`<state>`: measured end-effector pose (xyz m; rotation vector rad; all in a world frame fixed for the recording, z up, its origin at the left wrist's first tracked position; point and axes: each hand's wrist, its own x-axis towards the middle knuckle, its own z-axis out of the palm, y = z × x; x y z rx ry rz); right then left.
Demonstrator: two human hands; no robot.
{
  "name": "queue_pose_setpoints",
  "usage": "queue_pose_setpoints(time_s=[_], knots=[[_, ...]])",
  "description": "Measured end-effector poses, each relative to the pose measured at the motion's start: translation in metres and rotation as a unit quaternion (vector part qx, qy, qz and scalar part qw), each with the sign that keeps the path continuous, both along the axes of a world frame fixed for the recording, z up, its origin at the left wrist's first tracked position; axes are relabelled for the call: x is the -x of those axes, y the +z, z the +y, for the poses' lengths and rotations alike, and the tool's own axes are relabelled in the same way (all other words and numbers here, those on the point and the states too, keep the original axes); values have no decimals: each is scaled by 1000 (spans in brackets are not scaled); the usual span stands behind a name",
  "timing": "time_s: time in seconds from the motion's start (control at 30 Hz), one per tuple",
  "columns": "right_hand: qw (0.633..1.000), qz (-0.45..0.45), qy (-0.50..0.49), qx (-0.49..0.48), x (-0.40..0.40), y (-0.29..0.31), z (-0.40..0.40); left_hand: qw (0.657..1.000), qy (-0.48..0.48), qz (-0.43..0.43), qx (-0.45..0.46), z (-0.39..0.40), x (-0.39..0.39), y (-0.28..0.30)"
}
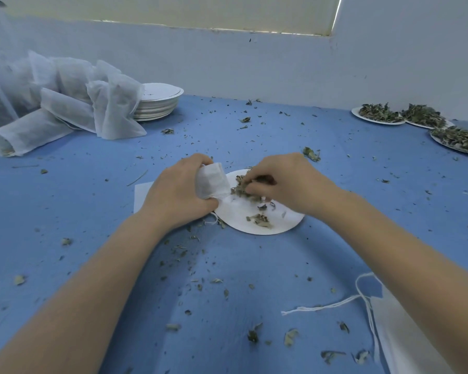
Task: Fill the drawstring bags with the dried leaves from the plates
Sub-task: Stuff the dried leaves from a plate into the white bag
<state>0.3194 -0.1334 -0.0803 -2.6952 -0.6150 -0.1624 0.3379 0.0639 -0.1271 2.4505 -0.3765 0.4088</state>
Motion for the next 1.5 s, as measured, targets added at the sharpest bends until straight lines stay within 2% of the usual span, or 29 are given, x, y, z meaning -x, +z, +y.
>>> queue_pose_setpoints(time_s=[0.1,0.17,0.27,0.33,0.43,0.53,0.63,0.73,0.87,0.97,1.03,1.1,1.27,1.37,1.4,1.5], knots=[[998,-33,6,-49,1,14,-5,999,-3,-12,-29,-3,2,3],[998,-48,28,-36,2,17,-1,999,-7,-17,-40,-7,3,6],[996,-70,58,-15,3,14,10,999,-17,-23,-24,-14,6,7],[994,-76,66,-47,4,11,15,1000,-23,-12,7,-19,8,7],[987,-36,61,-144,5,9,19,997,-33,5,66,-22,10,6],[975,67,77,-198,8,11,16,991,-34,10,131,-23,11,5],[978,103,76,-163,7,13,12,988,-44,9,149,-21,11,6],[984,32,38,-174,5,13,17,991,-52,5,125,-24,12,7],[997,-32,25,-59,3,11,29,994,-49,4,101,-29,11,8],[998,-7,41,54,1,12,35,996,-38,28,70,-32,7,7],[993,52,78,68,1,17,32,997,-40,23,60,-33,8,8],[991,92,99,11,0,23,24,999,-39,11,30,-28,8,8],[973,86,99,-192,-2,27,3,999,-30,-17,25,-14,9,12],[972,51,15,-227,-14,15,-8,1000,-16,-16,18,-8,6,11],[977,41,-22,-208,-19,10,-10,1000,-11,-15,17,-7,5,11],[999,15,-50,2,-33,-7,-14,1000,1,-15,15,-5,3,9]])
